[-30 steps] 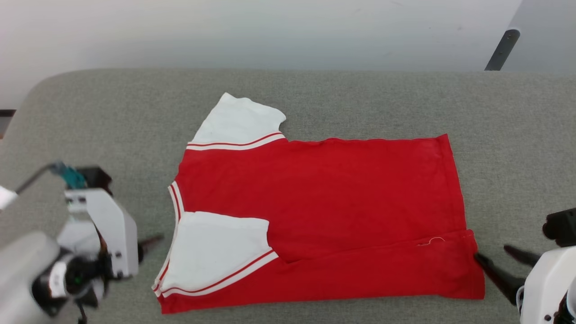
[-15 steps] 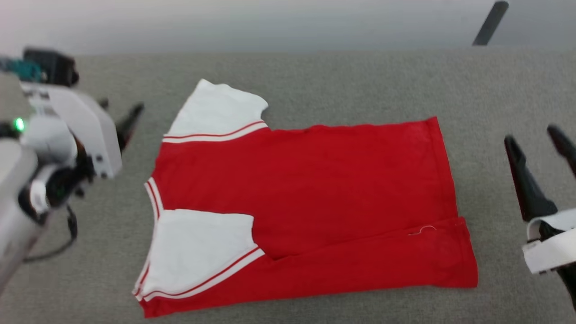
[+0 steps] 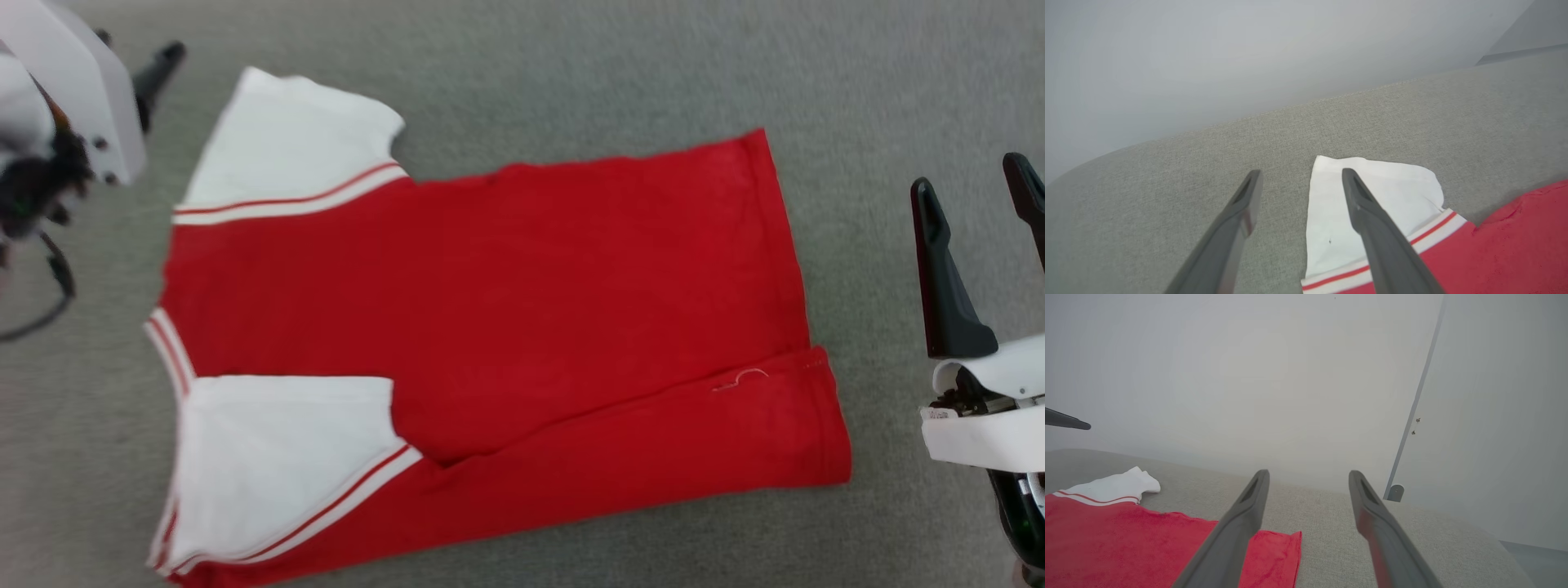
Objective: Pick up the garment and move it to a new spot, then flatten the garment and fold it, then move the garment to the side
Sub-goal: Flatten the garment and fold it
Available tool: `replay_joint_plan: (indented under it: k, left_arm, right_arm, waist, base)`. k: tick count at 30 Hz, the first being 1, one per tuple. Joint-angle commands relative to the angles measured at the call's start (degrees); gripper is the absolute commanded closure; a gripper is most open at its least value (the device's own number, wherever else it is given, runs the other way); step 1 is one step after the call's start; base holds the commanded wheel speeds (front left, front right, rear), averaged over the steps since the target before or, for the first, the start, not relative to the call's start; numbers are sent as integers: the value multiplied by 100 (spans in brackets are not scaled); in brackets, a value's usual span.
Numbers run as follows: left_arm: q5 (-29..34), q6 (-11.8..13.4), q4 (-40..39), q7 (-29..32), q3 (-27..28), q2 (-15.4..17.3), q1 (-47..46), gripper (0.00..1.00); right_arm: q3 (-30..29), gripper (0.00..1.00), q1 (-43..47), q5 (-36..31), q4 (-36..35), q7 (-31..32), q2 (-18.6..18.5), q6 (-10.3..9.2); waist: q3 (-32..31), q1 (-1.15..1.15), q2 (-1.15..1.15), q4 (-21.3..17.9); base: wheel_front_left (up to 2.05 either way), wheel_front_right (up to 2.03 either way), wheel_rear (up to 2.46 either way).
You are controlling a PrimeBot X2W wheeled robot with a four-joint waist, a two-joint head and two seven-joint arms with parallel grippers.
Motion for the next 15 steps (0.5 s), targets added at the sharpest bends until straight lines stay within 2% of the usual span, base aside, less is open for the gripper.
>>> replay_joint_plan:
  k: [1, 7, 15]
  left_arm:
    - [59, -56, 108, 64, -24, -12, -158, 0]
    - [174, -301, 643, 505, -152, -107, -714, 0]
    - [278, -486, 1309, 1032, -374, -285, -1094, 0]
  right_arm:
    - [19, 0, -112, 34, 8, -49, 12, -2]
    - [78, 0, -141, 114, 145, -73, 78, -2]
    - [224, 0, -243, 242, 242, -31, 53, -2]
  waist:
    - [552, 0, 0, -406]
    - [968, 0, 0, -568]
    - [1201, 0, 0, -613]
  base:
    - [0, 0, 0]
    - [0, 0, 0]
    - [0, 0, 0]
